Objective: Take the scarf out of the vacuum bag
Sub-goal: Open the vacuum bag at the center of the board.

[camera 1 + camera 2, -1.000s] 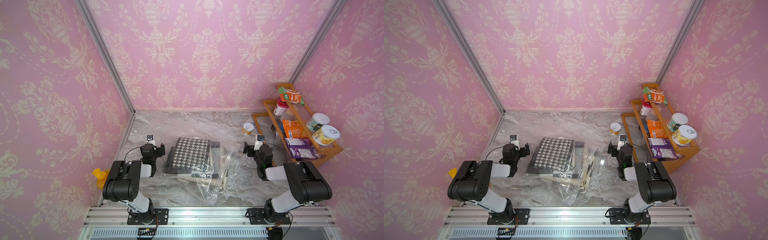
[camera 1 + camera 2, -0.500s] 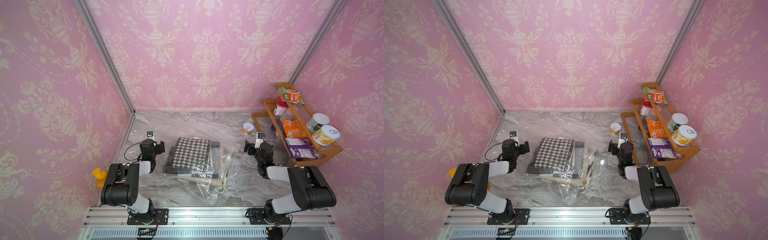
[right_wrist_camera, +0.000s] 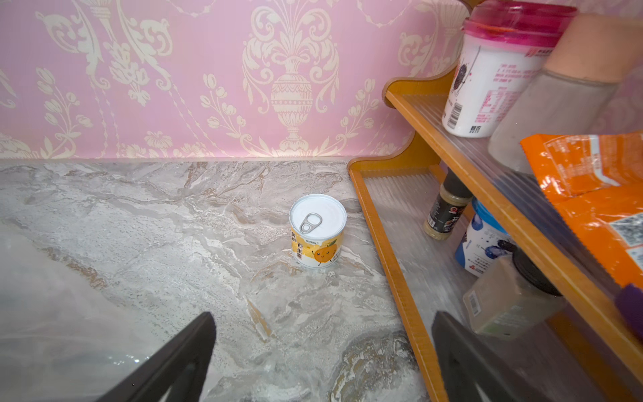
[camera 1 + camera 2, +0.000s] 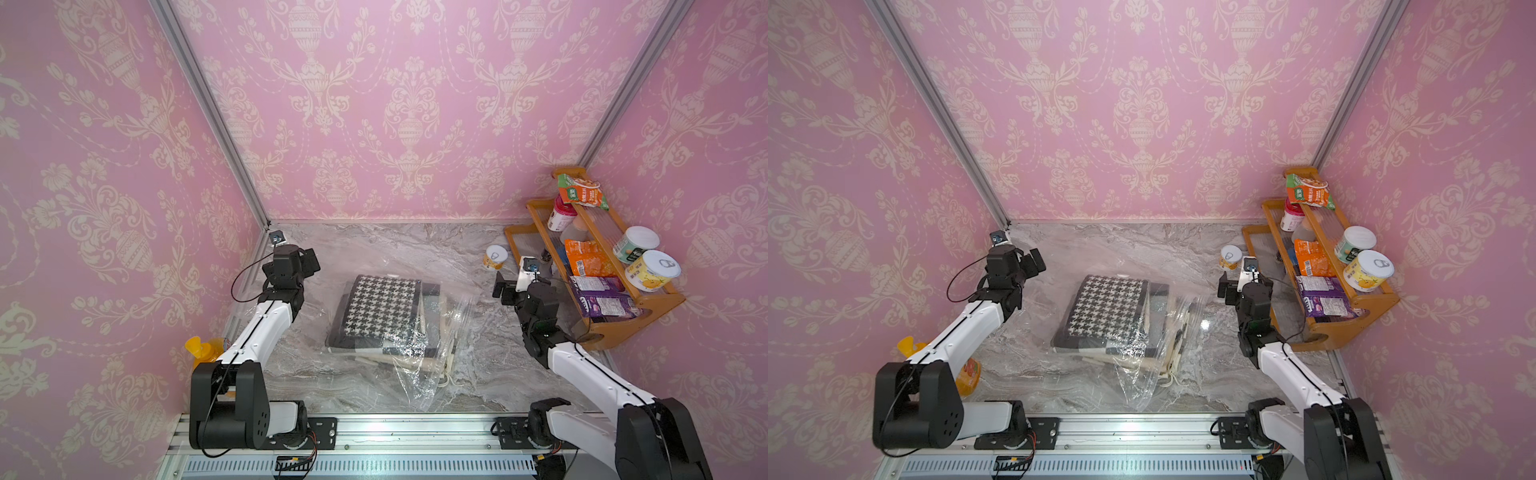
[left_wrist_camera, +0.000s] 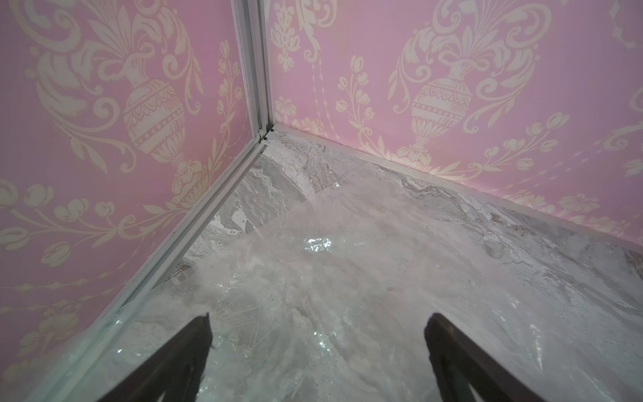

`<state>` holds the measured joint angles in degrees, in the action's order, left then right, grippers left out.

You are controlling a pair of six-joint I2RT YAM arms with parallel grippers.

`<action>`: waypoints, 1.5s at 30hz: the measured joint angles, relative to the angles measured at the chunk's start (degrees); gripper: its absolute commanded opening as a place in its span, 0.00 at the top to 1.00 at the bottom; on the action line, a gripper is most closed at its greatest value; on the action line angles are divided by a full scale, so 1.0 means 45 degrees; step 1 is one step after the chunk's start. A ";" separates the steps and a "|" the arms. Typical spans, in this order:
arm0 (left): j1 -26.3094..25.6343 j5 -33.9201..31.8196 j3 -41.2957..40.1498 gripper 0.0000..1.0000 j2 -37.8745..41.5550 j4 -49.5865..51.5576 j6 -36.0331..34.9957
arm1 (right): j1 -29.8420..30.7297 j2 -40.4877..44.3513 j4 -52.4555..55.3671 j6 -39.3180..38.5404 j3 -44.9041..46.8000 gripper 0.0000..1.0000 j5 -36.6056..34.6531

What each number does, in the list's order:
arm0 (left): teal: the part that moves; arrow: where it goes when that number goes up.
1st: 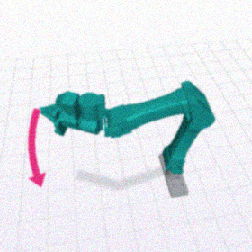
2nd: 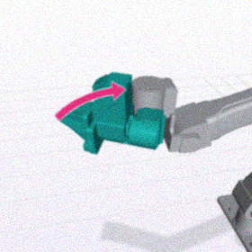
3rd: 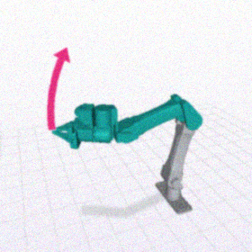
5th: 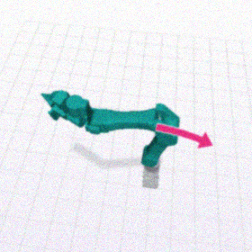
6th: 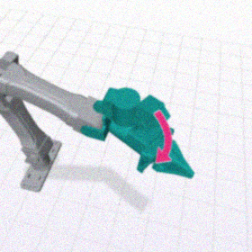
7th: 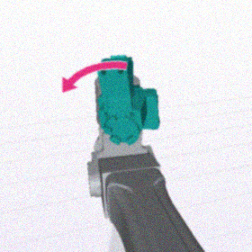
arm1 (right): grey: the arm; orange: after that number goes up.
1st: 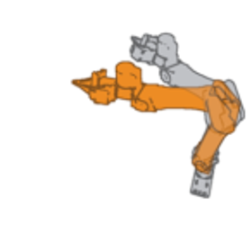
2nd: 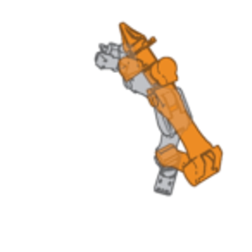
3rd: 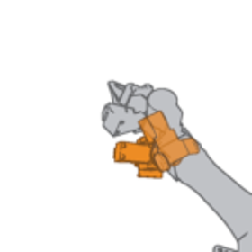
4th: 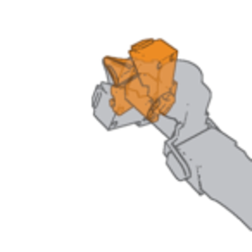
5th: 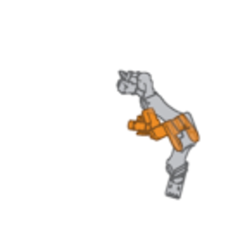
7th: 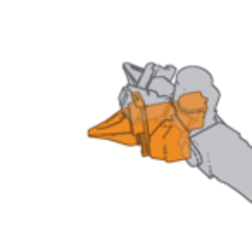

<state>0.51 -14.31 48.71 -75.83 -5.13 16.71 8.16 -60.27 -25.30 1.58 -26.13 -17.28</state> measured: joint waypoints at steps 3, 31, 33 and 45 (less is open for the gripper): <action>-0.0107 0.0117 -0.0053 0.01 0.0481 0.0559 0.0748 | 0.0389 0.1384 0.1365 0.0092 -0.0476 0.00 -0.0427; -0.8087 0.4318 0.4891 0.01 0.2127 0.9379 0.0826 | 0.0486 0.2905 1.3746 0.7679 -0.3429 0.00 0.5411; -0.9384 0.3905 0.5299 0.01 0.1749 0.9884 0.0826 | 0.0267 0.2715 1.3736 0.7805 -0.3254 0.00 0.5960; -1.5936 -0.1880 0.7922 0.01 -0.2011 1.2230 0.1049 | -0.1044 0.3225 1.3804 0.8024 -0.2191 0.01 0.7456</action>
<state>-71.20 -22.76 84.36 -84.88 49.91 21.43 3.46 -45.76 36.82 37.69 -35.99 16.27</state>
